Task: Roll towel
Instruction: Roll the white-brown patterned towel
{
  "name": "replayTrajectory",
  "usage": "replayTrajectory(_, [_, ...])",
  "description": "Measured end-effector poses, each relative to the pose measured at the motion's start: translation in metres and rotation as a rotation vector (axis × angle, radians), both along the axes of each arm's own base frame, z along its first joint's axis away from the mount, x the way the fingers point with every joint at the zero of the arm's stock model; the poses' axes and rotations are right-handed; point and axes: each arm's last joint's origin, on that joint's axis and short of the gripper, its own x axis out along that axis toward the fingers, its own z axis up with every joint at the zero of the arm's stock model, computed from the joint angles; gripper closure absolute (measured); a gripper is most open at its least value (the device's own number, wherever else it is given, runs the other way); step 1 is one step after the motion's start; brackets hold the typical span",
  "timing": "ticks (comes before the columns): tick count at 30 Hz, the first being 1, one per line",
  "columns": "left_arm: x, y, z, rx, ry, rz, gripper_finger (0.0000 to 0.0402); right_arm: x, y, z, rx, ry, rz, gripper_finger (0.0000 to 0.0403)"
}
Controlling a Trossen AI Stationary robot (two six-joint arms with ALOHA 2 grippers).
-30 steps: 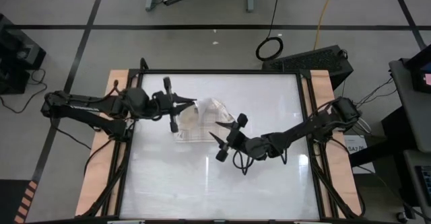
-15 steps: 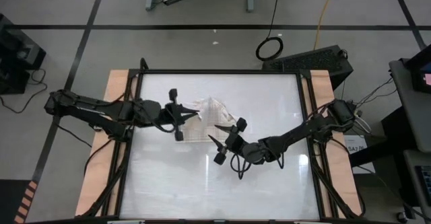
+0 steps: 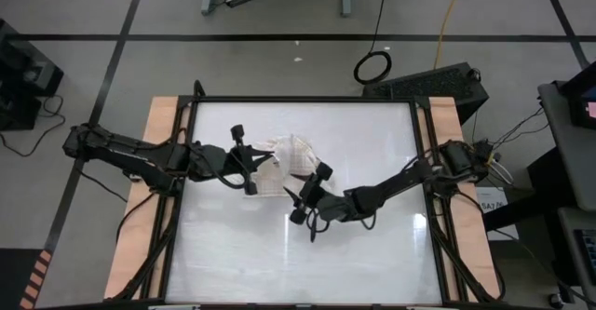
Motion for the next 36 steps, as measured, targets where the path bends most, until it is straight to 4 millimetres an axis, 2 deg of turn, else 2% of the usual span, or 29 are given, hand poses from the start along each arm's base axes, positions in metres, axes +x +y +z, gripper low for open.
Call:
replayTrajectory(3, [0.000,0.000,0.001,-0.002,-0.010,0.000,0.0393,0.009,-0.004,-0.007,-0.051,-0.001,-0.086,0.0204])
replayTrajectory(6, [0.000,0.000,0.001,-0.002,-0.012,0.000,0.0393,0.023,-0.006,-0.007,-0.102,0.022,-0.099,0.0208])
replayTrajectory(9, [0.000,0.000,0.001,-0.002,-0.011,-0.001,0.0393,0.037,-0.012,-0.009,-0.118,0.026,-0.122,0.0227])
replayTrajectory(12, [0.000,0.000,0.000,-0.001,-0.003,-0.001,0.0393,0.044,-0.017,-0.011,-0.144,0.061,-0.189,0.0273])
replayTrajectory(15, [-0.001,0.000,0.000,0.005,0.011,0.005,0.0393,0.044,-0.015,-0.009,-0.172,0.116,-0.235,0.0345])
replayTrajectory(17, [-0.003,0.001,-0.001,0.010,0.023,0.007,0.0393,0.040,-0.011,-0.005,-0.193,0.161,-0.237,0.0387])
replayTrajectory(18, [-0.003,0.001,-0.001,0.010,0.022,0.007,0.0393,0.038,-0.010,-0.001,-0.197,0.171,-0.231,0.0392])
replayTrajectory(23, [-0.008,0.001,-0.001,0.024,0.053,0.011,0.0393,0.020,-0.007,0.033,-0.174,0.194,-0.204,0.0398])
replayTrajectory(29, [-0.015,0.003,-0.012,0.063,0.199,0.007,0.0393,-0.015,-0.015,0.076,-0.018,0.286,-0.027,0.0400])
replayTrajectory(32, [-0.017,0.002,-0.016,0.042,0.227,0.013,0.0393,-0.028,-0.021,0.085,0.069,0.351,0.052,0.0400])
replayTrajectory(36, [-0.020,0.001,-0.022,-0.044,0.276,-0.011,0.0392,-0.040,-0.022,0.090,0.098,0.413,0.085,0.0400])
